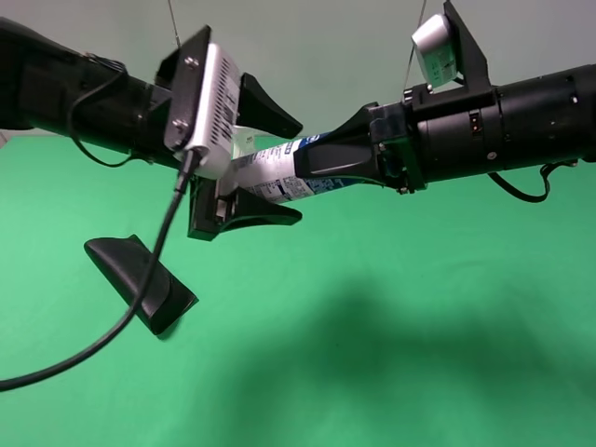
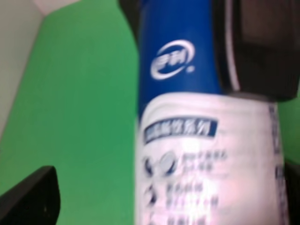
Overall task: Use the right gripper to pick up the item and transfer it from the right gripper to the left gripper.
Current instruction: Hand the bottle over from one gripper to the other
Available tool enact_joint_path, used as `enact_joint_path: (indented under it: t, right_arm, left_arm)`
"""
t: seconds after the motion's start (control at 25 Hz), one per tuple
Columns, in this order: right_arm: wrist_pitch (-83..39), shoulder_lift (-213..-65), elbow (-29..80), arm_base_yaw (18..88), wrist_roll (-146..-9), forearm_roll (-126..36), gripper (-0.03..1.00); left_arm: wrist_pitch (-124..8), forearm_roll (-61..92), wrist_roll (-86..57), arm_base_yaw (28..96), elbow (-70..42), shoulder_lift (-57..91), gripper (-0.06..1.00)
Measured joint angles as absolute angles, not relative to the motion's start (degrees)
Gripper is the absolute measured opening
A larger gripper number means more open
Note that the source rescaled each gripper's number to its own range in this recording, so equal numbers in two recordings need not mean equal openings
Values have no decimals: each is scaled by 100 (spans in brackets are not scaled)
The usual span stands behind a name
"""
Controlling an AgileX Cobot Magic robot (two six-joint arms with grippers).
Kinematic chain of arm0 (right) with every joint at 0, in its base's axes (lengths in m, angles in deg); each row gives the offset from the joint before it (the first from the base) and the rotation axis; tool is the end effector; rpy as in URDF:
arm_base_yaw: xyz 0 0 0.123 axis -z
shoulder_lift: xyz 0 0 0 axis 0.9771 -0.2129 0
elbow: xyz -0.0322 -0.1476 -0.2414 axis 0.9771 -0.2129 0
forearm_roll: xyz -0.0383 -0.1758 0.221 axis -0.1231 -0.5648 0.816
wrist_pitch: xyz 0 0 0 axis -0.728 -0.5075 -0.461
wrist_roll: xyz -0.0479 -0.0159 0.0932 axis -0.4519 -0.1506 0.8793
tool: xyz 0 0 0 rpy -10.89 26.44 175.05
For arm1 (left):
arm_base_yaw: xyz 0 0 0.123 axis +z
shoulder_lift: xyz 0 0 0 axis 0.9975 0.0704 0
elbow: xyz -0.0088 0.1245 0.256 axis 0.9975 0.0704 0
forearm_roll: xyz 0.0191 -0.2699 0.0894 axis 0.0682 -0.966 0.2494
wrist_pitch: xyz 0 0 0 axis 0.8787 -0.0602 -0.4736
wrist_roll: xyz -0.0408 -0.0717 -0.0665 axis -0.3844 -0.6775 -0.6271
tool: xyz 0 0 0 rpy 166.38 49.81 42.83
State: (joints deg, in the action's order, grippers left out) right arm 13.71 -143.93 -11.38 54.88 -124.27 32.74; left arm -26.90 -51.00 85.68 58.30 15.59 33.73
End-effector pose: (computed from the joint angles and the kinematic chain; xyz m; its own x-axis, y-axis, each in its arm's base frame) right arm 0.2461 0.1842 0.2388 -0.7027 -0.1051 -0.7037 -0.6574 0.4742 0.5856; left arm 0.2803 -0.2145 0.2003 0.3016 0.6162 -0.7275 0.9100 0.0416 0.4125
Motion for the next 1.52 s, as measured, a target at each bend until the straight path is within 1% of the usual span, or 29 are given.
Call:
enact_joint_path:
  t: [0.2,0.4,0.48,0.52,0.56,0.6,0.64,0.68,0.72,0.76,0.8,1.44,1.48,1.52]
  right_arm:
    - [1279,-14393,-1138,5488,-12421,3185,2]
    - [1267,-14393,-1138,5488,-12421,3179,2]
    - [1249,-14393,-1138,5488,-12421,3179,2]
    - [1233,-14393,-1138,5488,-12421,3179,2]
    - [1211,-14395,-1138,5488,-12417,3196,2]
    - [1171,-14395,-1138,5488,-12417,3214,2]
    - [1122,-14395,-1138,5488,-12417,3260,2]
    - [1068,-14395,-1138,5494,-12417,3327,2]
    - [1069,-14395,-1138,5506,-12417,3335,2]
    - [1076,-14395,-1138,5506,-12417,3335,2]
    - [1076,-14395,-1138,5506,-12417,3335,2]
    - [1076,-14406,-1138,5506,-12396,3346,2]
    - [1081,-14406,-1138,5506,-12383,3368,6]
    - [1141,-14406,-1138,5506,-12356,3419,21]
  left_arm:
    - [-3031,-5111,8597,5569,1342,3545,100]
    - [-3132,-5117,8602,5544,1297,3557,100]
    - [-3138,-5117,8602,5544,1297,3563,96]
    - [-3138,-5117,8602,5544,1297,3563,91]
    - [-3138,-5117,8602,5544,1297,3563,81]
    - [-3138,-5111,8602,5536,1297,3563,70]
    - [-3126,-5096,8602,5529,1297,3563,56]
    - [-3109,-5079,8602,5522,1297,3563,32]
    - [-3090,-5049,8596,5523,1297,3570,2]
    - [-3090,-5058,8583,5523,1297,3574,0]
    - [-3085,-5049,8574,5518,1297,3574,3]
    - [-3085,-5030,8558,5516,1297,3574,3]
    - [-3085,-5030,8558,5516,1297,3574,3]
    - [-3085,-5030,8558,5516,1297,3574,3]
